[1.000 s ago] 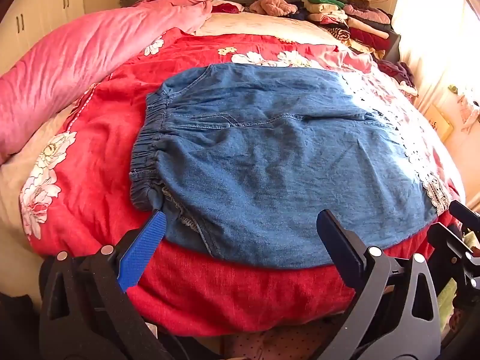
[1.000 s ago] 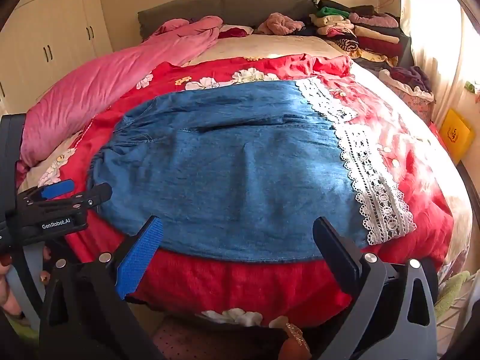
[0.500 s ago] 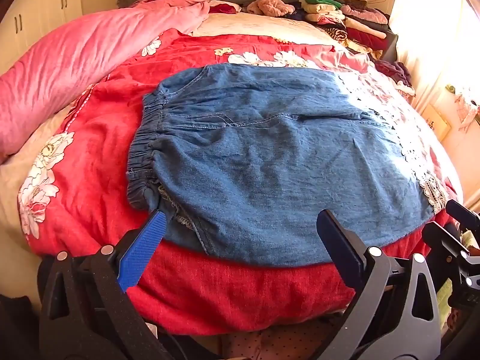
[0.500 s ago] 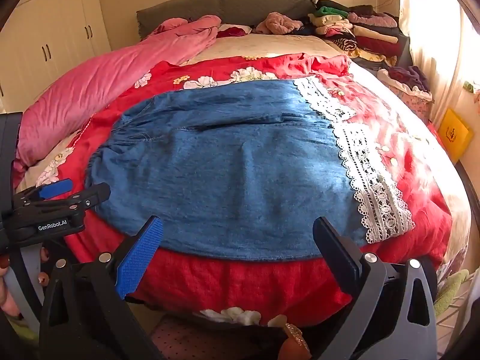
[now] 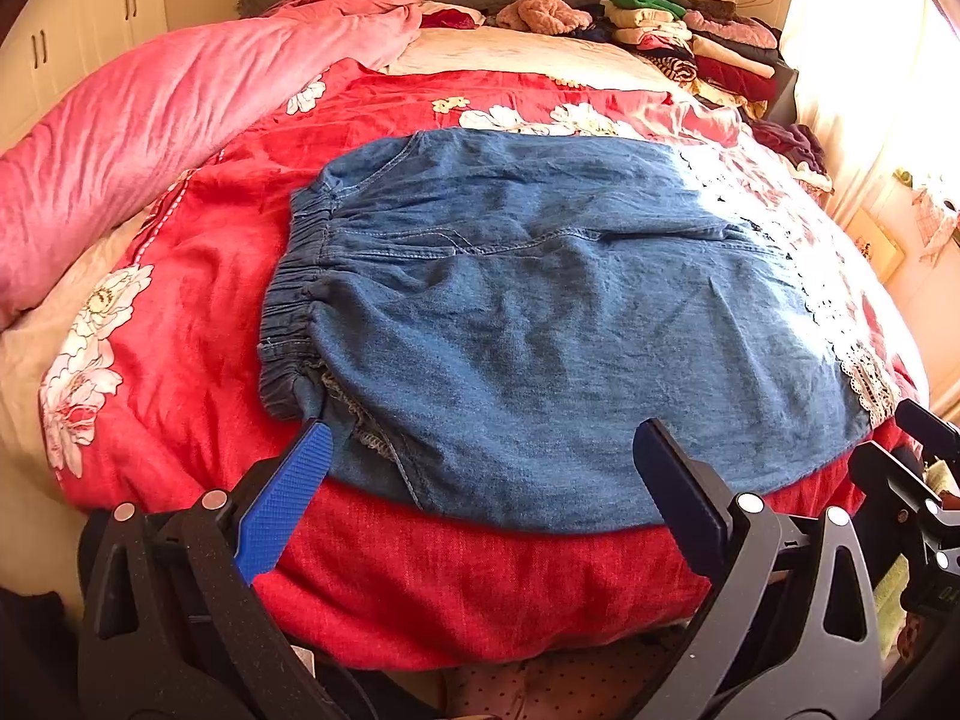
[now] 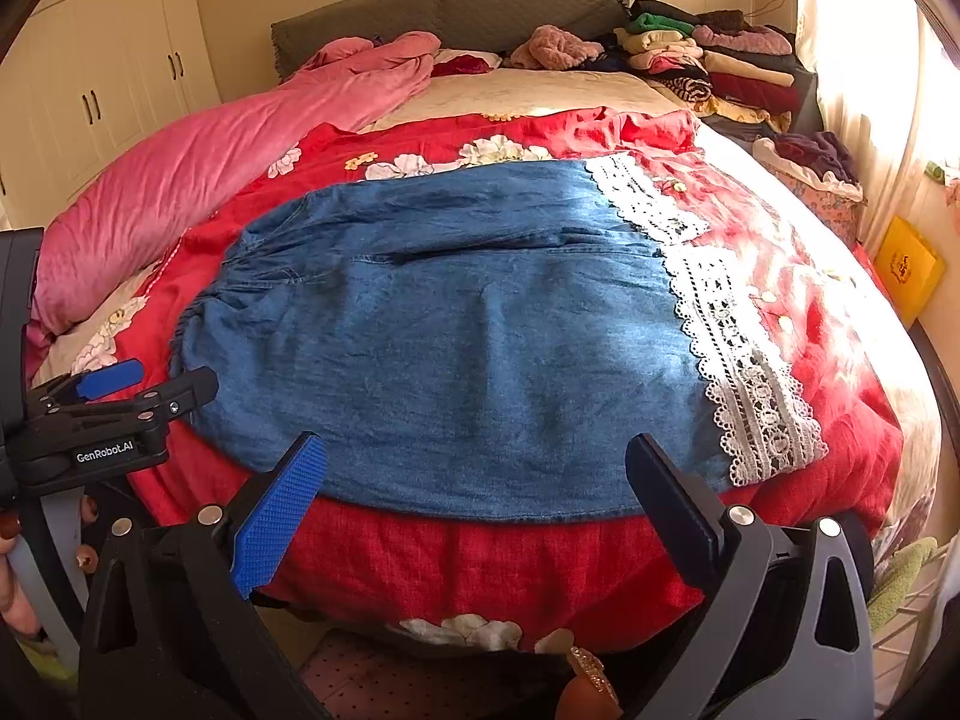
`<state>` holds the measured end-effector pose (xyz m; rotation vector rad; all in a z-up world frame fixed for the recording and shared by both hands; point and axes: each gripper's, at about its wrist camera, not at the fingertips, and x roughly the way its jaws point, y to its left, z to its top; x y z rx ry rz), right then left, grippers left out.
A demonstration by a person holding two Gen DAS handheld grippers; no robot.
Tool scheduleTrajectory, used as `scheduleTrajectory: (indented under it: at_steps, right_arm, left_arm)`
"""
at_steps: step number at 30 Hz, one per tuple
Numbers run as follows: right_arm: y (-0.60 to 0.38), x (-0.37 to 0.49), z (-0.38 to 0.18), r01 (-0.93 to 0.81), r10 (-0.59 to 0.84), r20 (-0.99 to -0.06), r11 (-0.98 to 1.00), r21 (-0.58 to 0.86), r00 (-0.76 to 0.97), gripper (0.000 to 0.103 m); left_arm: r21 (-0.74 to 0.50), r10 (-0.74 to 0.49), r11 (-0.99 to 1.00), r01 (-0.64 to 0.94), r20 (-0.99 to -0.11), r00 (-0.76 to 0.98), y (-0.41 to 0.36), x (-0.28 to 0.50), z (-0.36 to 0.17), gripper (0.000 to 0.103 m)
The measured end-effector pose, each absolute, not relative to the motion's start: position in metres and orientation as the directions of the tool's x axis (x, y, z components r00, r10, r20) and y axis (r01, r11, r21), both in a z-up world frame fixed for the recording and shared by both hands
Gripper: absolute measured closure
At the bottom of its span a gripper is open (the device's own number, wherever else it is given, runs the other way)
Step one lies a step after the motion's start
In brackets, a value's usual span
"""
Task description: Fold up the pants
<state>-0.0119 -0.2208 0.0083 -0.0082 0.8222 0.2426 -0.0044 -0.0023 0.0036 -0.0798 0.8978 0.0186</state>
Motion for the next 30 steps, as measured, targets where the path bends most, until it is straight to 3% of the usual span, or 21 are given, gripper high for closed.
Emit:
scheduleTrajectory:
  at_steps: [30]
  right_arm:
    - [-0.2199,-0.0047,0.0092,-0.22,0.205,-0.728,0.972,0.076,0.654,0.004]
  left_arm:
    - [-0.062,-0.015,0.997,-0.054,-0.78,0.625,-0.0014,-0.0048,0.0037,0.008]
